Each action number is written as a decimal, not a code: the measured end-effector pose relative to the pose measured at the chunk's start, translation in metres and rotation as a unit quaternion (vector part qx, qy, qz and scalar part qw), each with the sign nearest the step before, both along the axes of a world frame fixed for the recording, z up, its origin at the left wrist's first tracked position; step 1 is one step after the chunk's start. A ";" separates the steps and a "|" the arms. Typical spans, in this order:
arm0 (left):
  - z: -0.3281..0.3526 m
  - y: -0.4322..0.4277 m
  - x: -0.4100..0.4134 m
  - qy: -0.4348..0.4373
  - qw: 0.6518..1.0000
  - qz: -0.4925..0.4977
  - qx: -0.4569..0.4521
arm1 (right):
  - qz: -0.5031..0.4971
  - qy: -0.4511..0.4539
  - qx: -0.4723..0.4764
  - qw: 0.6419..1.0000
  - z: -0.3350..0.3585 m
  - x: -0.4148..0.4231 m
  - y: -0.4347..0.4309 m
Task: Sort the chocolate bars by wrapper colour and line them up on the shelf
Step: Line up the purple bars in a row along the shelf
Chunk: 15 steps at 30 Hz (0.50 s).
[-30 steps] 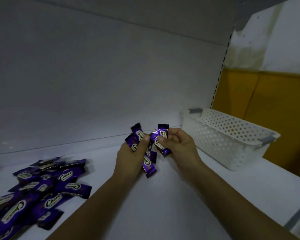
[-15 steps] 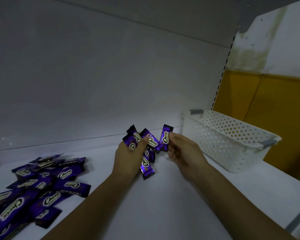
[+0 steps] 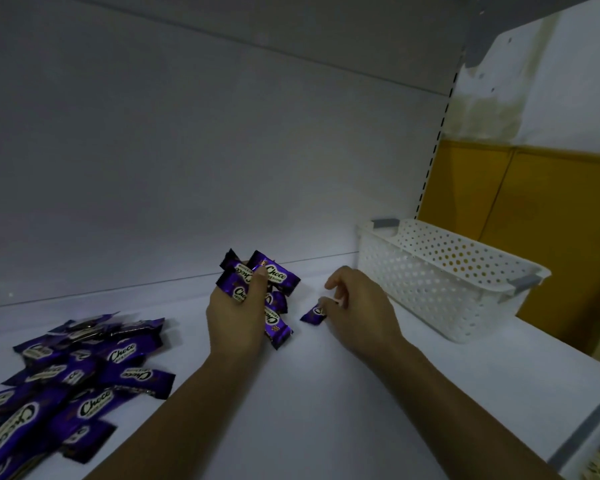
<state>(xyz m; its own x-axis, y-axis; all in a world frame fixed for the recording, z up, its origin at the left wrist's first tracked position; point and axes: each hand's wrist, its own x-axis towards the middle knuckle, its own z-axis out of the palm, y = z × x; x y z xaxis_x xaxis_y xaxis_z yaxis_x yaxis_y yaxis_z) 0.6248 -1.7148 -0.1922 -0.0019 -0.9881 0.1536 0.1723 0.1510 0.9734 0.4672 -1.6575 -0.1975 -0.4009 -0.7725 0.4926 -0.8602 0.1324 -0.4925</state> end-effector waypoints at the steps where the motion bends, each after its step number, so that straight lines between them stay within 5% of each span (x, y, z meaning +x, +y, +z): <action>1: 0.000 0.000 0.000 0.000 1.000 0.002 0.003 | 0.038 0.032 0.000 0.999 0.000 -0.001 0.001; 5: 0.000 0.001 -0.001 0.011 1.000 0.004 0.010 | 0.112 0.097 0.090 0.985 -0.002 -0.006 -0.001; 11: 0.000 0.001 0.000 0.018 1.000 -0.012 0.015 | 0.124 0.041 0.274 0.953 0.002 -0.009 -0.037; 15: 0.000 0.003 0.001 0.012 1.000 -0.023 0.009 | 0.139 0.042 0.236 0.961 -0.004 -0.014 -0.048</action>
